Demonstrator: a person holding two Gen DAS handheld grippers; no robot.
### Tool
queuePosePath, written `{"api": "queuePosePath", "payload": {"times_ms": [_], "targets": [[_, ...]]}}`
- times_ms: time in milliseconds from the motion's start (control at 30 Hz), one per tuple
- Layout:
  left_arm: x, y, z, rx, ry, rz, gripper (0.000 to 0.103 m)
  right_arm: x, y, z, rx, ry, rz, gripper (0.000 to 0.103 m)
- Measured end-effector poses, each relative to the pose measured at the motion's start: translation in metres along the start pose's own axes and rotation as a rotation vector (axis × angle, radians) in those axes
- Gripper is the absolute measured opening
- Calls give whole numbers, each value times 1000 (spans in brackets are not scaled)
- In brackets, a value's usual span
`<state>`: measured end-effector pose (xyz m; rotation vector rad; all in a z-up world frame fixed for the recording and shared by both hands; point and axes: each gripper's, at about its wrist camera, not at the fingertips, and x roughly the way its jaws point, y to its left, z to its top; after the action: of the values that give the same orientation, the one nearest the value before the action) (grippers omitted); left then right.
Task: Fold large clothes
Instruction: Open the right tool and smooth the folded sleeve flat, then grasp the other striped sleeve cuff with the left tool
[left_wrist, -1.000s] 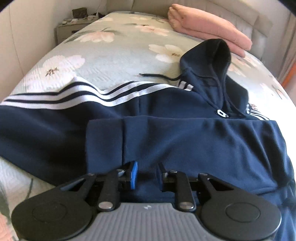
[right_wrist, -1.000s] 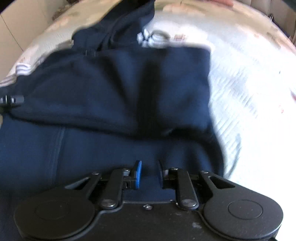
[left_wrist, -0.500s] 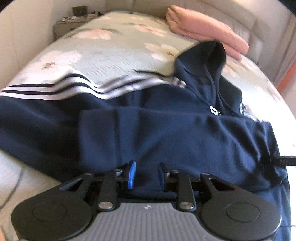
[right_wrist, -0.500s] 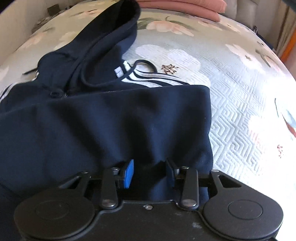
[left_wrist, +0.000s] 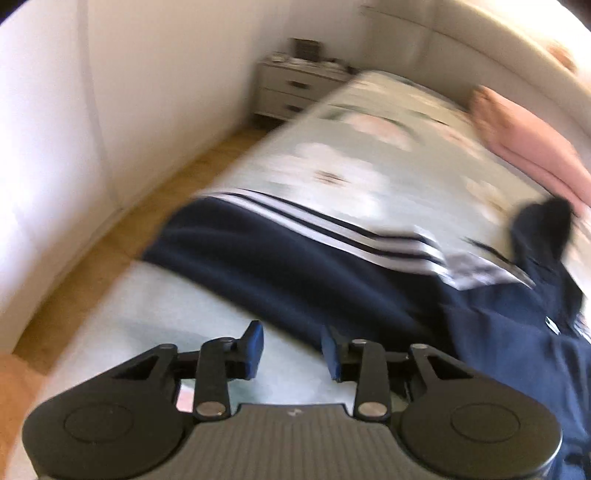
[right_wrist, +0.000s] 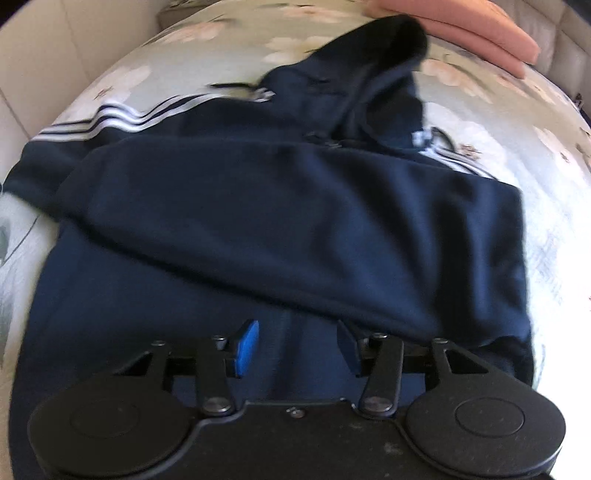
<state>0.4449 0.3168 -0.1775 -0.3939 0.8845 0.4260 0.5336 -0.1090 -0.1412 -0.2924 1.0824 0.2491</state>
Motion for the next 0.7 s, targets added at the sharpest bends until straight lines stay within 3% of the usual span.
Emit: {"api": "queuePosePath", "payload": {"times_ms": [100, 267, 467, 700], "targets": [[19, 51, 22, -128, 3, 16, 50, 2, 14, 6, 12, 11, 11, 68], [56, 116, 54, -322, -7, 68, 52, 13, 31, 10, 4, 37, -20, 68], [105, 162, 74, -484, 47, 61, 60, 32, 42, 8, 19, 101, -30, 68], [158, 197, 78, -640, 175, -43, 76, 33, 48, 9, 26, 103, -51, 69]]}}
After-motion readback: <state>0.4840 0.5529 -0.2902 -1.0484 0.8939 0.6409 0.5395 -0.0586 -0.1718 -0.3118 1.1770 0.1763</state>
